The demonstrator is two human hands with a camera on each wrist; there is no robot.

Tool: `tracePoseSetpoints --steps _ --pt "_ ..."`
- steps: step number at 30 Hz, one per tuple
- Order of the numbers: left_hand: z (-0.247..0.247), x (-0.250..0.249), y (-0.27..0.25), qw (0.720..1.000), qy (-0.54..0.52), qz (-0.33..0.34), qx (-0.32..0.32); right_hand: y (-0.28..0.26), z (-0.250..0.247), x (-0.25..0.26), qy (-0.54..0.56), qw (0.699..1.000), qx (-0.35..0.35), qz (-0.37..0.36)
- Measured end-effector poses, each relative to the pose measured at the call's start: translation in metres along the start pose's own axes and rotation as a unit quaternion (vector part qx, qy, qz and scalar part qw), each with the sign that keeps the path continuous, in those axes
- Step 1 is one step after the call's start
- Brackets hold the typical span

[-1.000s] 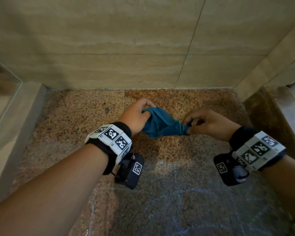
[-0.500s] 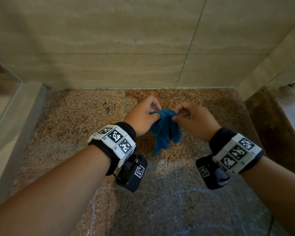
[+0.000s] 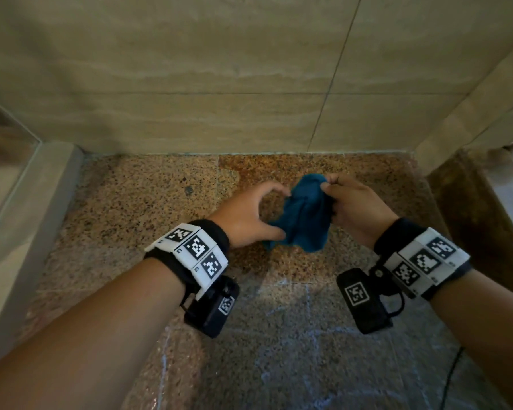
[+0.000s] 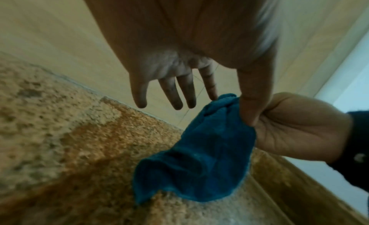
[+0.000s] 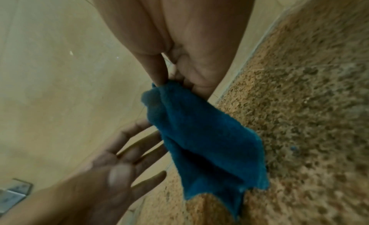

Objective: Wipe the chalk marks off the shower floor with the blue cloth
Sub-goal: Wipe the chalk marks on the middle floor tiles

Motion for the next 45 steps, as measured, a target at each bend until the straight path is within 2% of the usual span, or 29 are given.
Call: tracePoseSetpoints --steps 2,5,7,9,10,11,12,14,15,17,18,22,25,26,28,31,34,38,42,45 --pt "0.007 -0.008 0.004 0.999 -0.048 0.015 -0.007 -0.004 0.009 0.005 0.070 0.997 0.041 -0.010" --pt "0.011 -0.001 0.008 1.000 -0.011 -0.005 -0.019 -0.011 0.019 0.012 0.140 0.986 0.086 -0.019" --pt "0.008 0.005 0.007 0.999 0.008 -0.014 -0.036 -0.013 0.018 0.015 0.141 0.986 0.087 -0.033" --pt "0.003 0.009 0.004 0.998 -0.023 -0.007 -0.063 -0.012 0.010 0.019 0.117 0.990 0.065 -0.053" --pt "-0.001 0.008 0.003 0.996 -0.043 0.001 -0.074 -0.012 0.006 0.021 0.067 0.994 0.046 -0.068" --pt "-0.004 0.005 0.003 0.995 -0.057 0.010 -0.081 -0.013 0.002 0.024 -0.026 0.995 0.021 -0.090" --pt "-0.006 0.000 0.003 0.994 -0.071 0.021 -0.083 -0.013 0.002 0.027 -0.138 0.984 0.003 -0.111" --pt "-0.007 -0.008 0.004 0.989 -0.118 0.033 -0.087 -0.011 0.009 0.023 -0.326 0.936 0.013 -0.128" --pt "-0.007 -0.010 0.005 0.985 -0.142 0.032 -0.089 -0.011 0.015 0.019 -0.378 0.916 0.034 -0.131" --pt "-0.008 -0.008 0.006 0.984 -0.149 0.023 -0.094 -0.013 0.024 0.017 -0.418 0.893 0.052 -0.160" --pt "-0.010 -0.006 0.007 0.986 -0.132 0.016 -0.103 -0.012 0.024 0.017 -0.418 0.892 0.048 -0.167" --pt "-0.024 0.011 0.004 0.982 -0.076 -0.033 -0.168 -0.007 0.018 0.007 -0.326 0.940 0.061 -0.084" --pt "-0.034 0.004 0.001 0.979 -0.026 -0.014 -0.203 -0.005 0.018 0.004 -0.250 0.964 0.064 -0.057" --pt "-0.034 -0.002 0.001 0.980 -0.010 -0.003 -0.198 -0.005 0.018 0.005 -0.208 0.975 0.064 -0.045" --pt "-0.023 -0.012 0.000 0.989 -0.029 0.003 -0.147 -0.005 0.019 0.005 -0.124 0.988 0.085 -0.015" --pt "-0.011 -0.023 -0.008 0.995 -0.041 -0.015 -0.086 -0.015 0.030 0.010 -0.085 0.987 0.135 0.014" --pt "-0.015 -0.037 -0.020 0.996 -0.044 -0.031 -0.069 -0.031 0.041 0.021 -0.085 0.983 0.161 0.023" --pt "-0.030 -0.064 -0.039 0.995 -0.063 -0.055 -0.059 -0.064 0.055 0.038 -0.025 0.983 0.179 0.035" --pt "-0.048 -0.093 -0.066 0.992 -0.074 -0.083 -0.057 -0.104 0.067 0.069 -0.159 0.978 0.135 -0.002" --pt "-0.061 -0.115 -0.090 0.988 -0.090 -0.103 -0.067 -0.137 0.087 0.081 -0.198 0.961 0.186 0.041"
Point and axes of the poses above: each hand's wrist, its own y-axis towards the middle knuckle, its own z-axis out of the palm, x = y × z, the point moved 9 cm from there along y, towards the middle knuckle, and after that the axes turned 12 degrees about z, right-handed, at the moved point
